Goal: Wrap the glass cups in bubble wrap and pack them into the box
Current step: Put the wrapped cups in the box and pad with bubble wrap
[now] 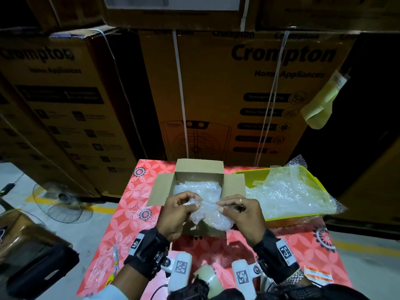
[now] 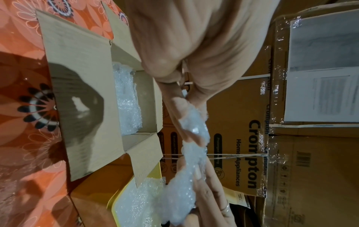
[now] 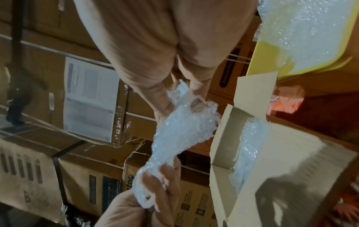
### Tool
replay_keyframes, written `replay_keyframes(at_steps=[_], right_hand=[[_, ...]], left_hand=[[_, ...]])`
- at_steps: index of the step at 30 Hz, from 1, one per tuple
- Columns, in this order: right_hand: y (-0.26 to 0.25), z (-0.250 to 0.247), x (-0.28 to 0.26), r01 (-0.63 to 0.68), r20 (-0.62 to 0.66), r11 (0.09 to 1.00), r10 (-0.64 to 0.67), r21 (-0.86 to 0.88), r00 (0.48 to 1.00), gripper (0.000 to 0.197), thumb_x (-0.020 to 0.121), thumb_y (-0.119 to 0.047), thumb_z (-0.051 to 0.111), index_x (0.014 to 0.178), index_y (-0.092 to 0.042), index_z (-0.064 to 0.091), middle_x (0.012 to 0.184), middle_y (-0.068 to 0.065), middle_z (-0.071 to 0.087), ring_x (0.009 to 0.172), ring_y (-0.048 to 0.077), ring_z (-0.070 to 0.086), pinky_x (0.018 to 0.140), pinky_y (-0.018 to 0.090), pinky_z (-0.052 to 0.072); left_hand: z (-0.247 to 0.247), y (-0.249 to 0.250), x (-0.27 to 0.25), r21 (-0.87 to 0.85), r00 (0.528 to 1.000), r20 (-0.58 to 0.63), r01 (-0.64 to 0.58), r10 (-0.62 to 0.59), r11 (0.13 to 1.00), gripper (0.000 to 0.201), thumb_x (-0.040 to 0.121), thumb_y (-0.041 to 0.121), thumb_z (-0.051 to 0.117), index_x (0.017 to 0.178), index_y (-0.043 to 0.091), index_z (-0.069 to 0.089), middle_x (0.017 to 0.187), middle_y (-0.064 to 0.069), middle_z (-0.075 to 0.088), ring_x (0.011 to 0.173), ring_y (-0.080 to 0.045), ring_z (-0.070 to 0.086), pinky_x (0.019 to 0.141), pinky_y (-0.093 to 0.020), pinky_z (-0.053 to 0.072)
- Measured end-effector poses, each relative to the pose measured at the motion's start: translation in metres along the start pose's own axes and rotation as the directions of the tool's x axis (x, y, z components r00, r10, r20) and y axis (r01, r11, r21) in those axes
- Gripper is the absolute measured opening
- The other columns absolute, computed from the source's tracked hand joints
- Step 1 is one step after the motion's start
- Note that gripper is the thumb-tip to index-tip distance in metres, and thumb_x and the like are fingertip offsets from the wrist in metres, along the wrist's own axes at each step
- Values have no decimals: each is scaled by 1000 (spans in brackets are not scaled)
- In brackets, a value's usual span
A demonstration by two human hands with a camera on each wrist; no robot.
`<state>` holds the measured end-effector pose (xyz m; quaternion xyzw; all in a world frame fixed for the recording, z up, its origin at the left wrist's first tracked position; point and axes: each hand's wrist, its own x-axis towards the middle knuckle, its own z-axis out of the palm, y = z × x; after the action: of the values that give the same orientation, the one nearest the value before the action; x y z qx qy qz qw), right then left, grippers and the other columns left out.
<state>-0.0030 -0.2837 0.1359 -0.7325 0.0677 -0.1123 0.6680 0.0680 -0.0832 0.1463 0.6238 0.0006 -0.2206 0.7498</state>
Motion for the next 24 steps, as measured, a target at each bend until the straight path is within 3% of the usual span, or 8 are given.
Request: replay_keyframes(at_steps=[4,6,10,14,17,19,21,24], right_hand=[[1,6,0,-1,27,998,-1,56,1000,30,79,9,78,83,-20,84,95,5,76,96,24,70,91,36,57],[0,7,0,-8,45,998,5,65,999,30,79,12,76,82,-16,84,95,5,77,97,22,71,94,38,57],[-1,8,-2,-20,70,996,14,82,997,29,80,16,72,81,-10,83,96,6,77,98,19,72,92,35,58],[-1,9,-1,-23,25,986,19,163,999,21,85,12,69,80,-4,82,95,11,76,99,26,71,86,32,57],[6,10,0,-14,-15,982,17,190,1000,7,83,1,78,79,-4,81,94,13,76,97,34,71,83,38,60],[12,8,4,-42,-29,985,47,166,998,16,80,-3,83,93,-12,80,100,9,76,98,30,72,82,39,61],[17,6,8,-96,-29,981,102,168,994,31,78,-6,86,105,-17,76,107,5,76,102,24,72,92,42,59],[19,8,8,-169,21,976,168,134,986,7,84,-20,83,90,-19,80,106,0,77,107,18,70,103,51,52]], left_hand=[[-4,4,1,-4,998,-57,38,-38,999,31,87,-21,49,77,-2,71,89,-12,74,65,-26,68,63,-34,57],[-8,6,1,2,997,-71,39,-39,999,26,86,-13,46,76,-6,69,88,-17,72,71,-25,64,65,-33,54],[-16,5,0,0,998,-20,53,-53,999,6,90,4,71,87,-1,69,85,-17,67,82,-25,63,68,-29,50],[-16,-1,1,0,999,-27,42,-42,999,43,77,-4,84,112,7,60,92,-22,72,84,-31,64,65,-29,53],[-18,-2,2,2,999,30,23,-23,1000,60,75,2,89,128,9,61,109,-21,76,98,-32,73,90,-37,57],[-17,-2,1,43,997,69,11,-14,999,48,79,2,85,124,5,67,106,-16,78,97,-27,73,92,-35,56],[-16,0,0,91,997,70,-30,24,995,33,81,-2,82,112,2,73,93,-5,78,86,-17,71,80,-28,56],[-19,2,1,96,993,83,-87,79,992,28,79,-3,83,105,3,74,104,-14,76,90,-19,69,84,-33,58]])
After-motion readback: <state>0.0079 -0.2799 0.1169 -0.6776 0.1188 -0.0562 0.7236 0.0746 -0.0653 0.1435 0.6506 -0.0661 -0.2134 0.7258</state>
